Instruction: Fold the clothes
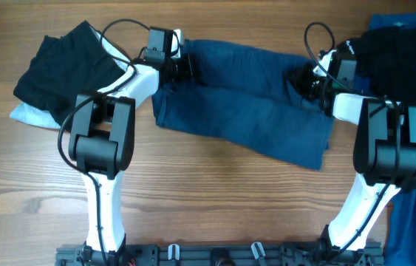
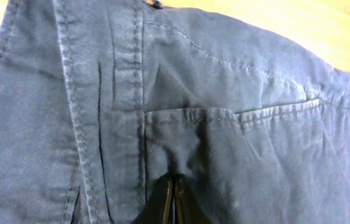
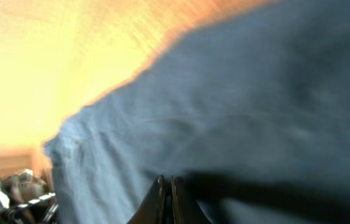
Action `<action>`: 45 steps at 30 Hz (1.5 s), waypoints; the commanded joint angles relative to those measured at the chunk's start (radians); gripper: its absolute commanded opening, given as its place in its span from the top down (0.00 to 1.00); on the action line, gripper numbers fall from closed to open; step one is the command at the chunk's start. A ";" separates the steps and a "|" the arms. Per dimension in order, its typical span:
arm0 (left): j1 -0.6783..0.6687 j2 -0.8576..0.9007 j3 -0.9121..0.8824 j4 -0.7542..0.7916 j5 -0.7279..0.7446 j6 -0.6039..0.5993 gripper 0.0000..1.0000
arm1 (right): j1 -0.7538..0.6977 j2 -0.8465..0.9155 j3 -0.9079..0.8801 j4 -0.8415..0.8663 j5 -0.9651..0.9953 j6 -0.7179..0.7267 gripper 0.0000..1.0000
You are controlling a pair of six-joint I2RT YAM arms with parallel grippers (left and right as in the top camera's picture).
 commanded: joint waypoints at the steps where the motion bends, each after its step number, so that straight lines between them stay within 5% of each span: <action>1: 0.018 0.049 0.158 -0.080 0.007 -0.015 0.96 | -0.009 0.003 0.051 0.156 -0.181 0.004 0.92; 4: 0.018 0.032 0.320 -0.251 0.009 0.067 0.91 | -0.060 -0.054 0.088 0.177 -0.298 0.003 0.80; 6: 0.019 -0.004 0.420 -0.380 0.008 0.090 0.76 | -0.112 -0.127 0.088 0.157 -0.381 0.002 0.74; 10: 0.021 -0.111 0.486 -0.567 0.009 0.113 0.63 | -0.191 -0.276 0.088 -0.139 -0.447 -0.156 0.72; 13: 0.021 -0.210 0.486 -0.715 0.003 0.170 0.59 | -0.232 -0.389 0.088 -0.502 -0.267 -0.359 0.71; 14: 0.021 -0.249 0.486 -0.774 -0.013 0.172 0.51 | -0.238 -0.426 0.088 -0.638 -0.146 -0.417 0.68; 17: 0.021 -0.362 0.486 -0.937 -0.093 0.197 0.47 | -0.239 -0.476 0.088 -0.924 0.122 -0.526 0.57; 22: 0.023 -0.513 0.486 -1.239 -0.318 0.201 0.39 | -0.240 -0.451 0.078 -1.126 0.326 -0.569 0.51; 25: 0.034 -0.537 0.486 -1.341 -0.321 0.189 0.41 | -0.239 -0.420 0.072 -1.138 0.351 -0.568 0.51; 38: 0.038 -0.538 0.485 -1.408 -0.323 0.190 0.41 | -0.237 -0.255 0.014 -0.972 0.235 -0.568 0.68; 42: 0.040 -0.538 0.485 -1.408 -0.335 0.190 0.40 | -0.235 -0.259 0.015 -0.986 0.176 -0.613 0.94; 45: 0.057 -0.538 0.485 -1.413 -0.342 0.191 0.39 | -0.235 -0.307 0.015 -1.062 0.120 -0.647 0.96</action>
